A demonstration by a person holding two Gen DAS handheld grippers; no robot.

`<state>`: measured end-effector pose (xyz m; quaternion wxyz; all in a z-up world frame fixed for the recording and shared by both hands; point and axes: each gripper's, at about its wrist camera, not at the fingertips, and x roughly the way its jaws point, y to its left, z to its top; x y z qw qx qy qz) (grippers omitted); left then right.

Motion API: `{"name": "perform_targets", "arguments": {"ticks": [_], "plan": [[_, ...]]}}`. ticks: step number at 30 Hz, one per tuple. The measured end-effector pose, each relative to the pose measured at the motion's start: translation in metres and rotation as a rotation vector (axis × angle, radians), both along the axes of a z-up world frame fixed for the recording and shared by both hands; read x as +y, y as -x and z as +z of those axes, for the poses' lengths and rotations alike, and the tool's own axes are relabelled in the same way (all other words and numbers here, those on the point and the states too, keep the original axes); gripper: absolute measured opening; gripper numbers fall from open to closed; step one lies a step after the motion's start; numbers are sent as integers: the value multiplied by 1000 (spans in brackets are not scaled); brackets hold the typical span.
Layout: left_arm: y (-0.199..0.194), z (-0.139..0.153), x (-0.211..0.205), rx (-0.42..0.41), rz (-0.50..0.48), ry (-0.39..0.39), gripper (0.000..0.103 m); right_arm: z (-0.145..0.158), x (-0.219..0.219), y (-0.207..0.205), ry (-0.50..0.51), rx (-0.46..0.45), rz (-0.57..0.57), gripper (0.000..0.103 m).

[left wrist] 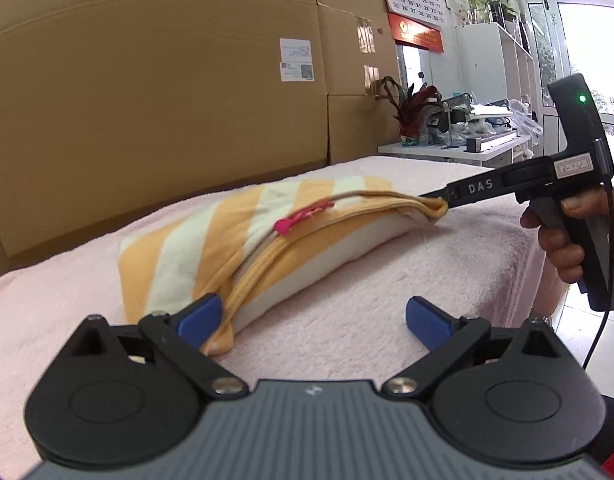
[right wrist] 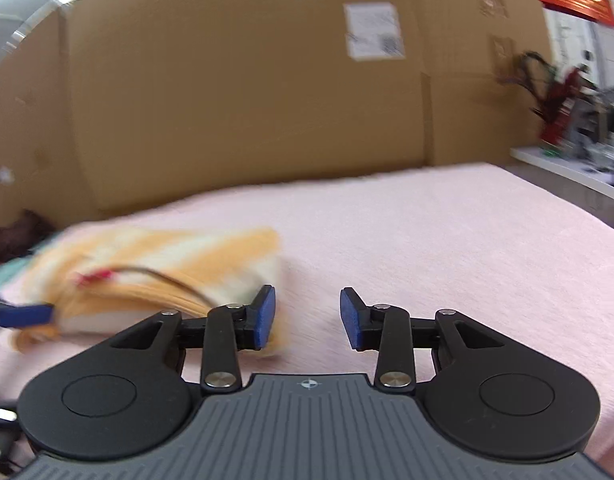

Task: Fold clothes
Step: 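Open the right gripper and move both grippers back from the bundle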

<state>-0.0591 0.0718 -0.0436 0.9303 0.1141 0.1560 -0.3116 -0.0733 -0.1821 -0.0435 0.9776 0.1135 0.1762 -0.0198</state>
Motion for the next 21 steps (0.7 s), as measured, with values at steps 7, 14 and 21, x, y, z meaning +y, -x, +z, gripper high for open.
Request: {"name": "perform_targets", "arguments": {"ticks": [7,14,21], "plan": [[5,14,10,-12,-42,93,101,20,26,21,76,-203,211,31],[-7,-13,14,65,-33,73,102,3,65,2,226,-98,287,33],[-12,4,39,187,-45,238,102,11,46,5,100,-18,364,38]]}}
